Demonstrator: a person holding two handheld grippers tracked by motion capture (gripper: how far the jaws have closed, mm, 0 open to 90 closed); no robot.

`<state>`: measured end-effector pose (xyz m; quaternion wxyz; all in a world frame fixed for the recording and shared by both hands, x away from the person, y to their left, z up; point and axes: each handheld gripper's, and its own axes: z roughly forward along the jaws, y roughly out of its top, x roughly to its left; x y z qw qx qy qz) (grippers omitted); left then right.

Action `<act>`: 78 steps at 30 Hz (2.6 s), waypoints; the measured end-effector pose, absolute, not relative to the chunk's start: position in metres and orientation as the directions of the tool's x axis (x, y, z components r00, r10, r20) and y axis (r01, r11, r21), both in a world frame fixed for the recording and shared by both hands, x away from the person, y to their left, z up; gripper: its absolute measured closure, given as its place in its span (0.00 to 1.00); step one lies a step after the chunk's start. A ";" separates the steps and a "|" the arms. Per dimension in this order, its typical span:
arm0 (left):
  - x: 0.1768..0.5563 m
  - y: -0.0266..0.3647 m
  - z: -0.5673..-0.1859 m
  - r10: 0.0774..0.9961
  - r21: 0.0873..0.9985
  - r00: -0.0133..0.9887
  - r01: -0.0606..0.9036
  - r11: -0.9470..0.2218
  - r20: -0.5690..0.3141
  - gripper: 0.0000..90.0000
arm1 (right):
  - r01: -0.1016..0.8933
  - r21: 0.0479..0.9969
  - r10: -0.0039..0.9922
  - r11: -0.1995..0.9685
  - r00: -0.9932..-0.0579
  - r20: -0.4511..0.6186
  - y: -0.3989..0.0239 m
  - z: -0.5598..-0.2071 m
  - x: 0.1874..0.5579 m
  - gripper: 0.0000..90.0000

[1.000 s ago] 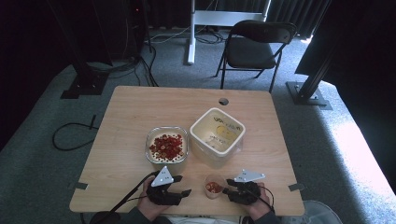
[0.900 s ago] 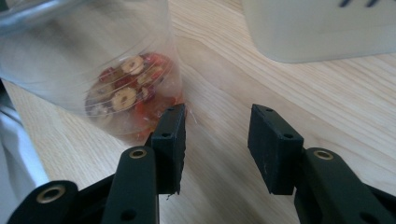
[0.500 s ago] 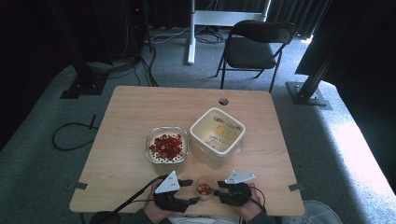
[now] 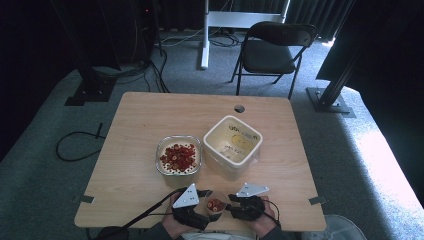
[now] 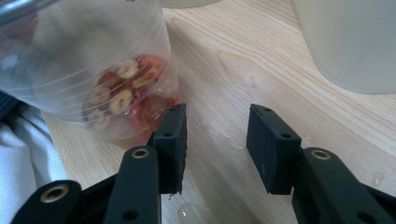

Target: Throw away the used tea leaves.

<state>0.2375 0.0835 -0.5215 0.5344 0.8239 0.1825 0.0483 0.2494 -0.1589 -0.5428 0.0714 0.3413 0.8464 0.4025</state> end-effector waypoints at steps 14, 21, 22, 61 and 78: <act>0.241 0.073 -0.524 0.362 0.902 0.929 0.225 -0.369 -0.083 0.22 | 0.519 0.734 0.633 0.439 -0.758 0.157 -0.158 -0.542 0.250 0.63; 0.238 0.074 -0.524 0.395 0.895 0.918 0.203 -0.398 -0.032 0.32 | 0.517 0.738 0.636 0.433 -0.756 0.156 -0.161 -0.541 0.250 0.63; 0.239 0.074 -0.524 0.394 0.897 0.919 0.202 -0.393 -0.034 0.32 | 0.517 0.739 0.637 0.433 -0.755 0.154 -0.162 -0.541 0.250 0.63; 0.231 0.187 -0.466 0.652 0.935 0.758 0.245 -0.255 -0.021 0.35 | 0.522 0.759 0.702 0.390 -0.701 0.122 -0.191 -0.533 0.257 0.62; 0.250 0.245 -0.432 0.799 0.951 0.600 0.225 -0.212 0.036 0.36 | 0.528 0.764 0.730 0.372 -0.674 0.111 -0.203 -0.529 0.261 0.62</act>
